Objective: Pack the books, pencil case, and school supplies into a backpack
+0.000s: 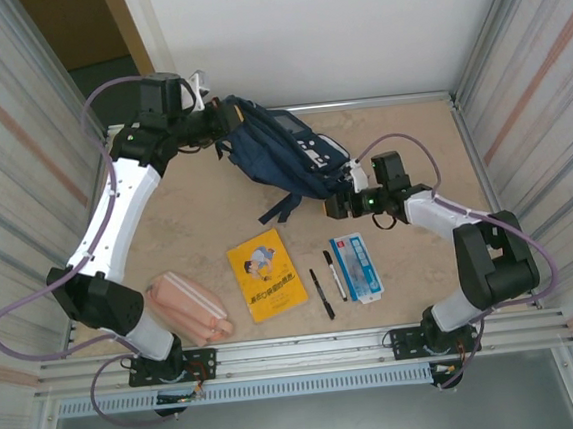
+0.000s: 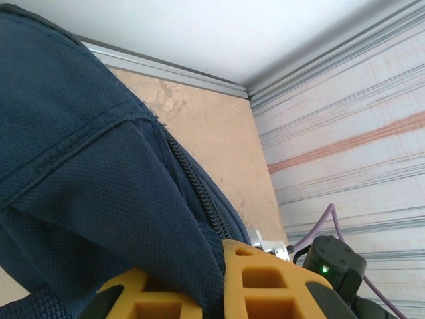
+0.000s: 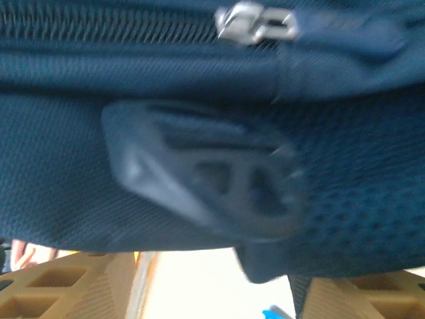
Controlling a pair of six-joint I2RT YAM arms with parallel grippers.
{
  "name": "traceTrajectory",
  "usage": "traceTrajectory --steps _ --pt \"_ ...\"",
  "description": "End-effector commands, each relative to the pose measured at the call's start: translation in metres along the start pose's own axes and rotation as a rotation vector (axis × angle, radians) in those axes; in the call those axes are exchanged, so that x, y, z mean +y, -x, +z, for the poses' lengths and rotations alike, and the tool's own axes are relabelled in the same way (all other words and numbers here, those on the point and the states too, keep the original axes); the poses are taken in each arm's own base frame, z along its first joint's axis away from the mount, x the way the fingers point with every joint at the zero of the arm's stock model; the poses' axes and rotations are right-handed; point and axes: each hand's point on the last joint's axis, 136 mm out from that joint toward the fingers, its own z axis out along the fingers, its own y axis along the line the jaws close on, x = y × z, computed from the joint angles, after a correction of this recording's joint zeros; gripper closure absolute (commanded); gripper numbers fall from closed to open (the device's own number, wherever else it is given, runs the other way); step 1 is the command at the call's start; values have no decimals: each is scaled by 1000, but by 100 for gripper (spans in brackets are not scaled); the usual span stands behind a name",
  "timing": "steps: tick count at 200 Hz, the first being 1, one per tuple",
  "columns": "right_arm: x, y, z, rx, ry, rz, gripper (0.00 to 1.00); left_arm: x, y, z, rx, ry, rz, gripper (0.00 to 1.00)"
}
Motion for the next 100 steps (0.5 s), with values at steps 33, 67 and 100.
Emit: traceTrajectory --steps 33,67,100 --pt "36 19 9 -37 104 -121 76 -52 10 -40 -93 -179 78 100" --pt "45 15 -3 -23 97 -117 100 -41 6 -32 -80 -157 63 100" --pt "48 7 -8 23 90 -98 100 -26 4 -21 -92 -123 60 100"
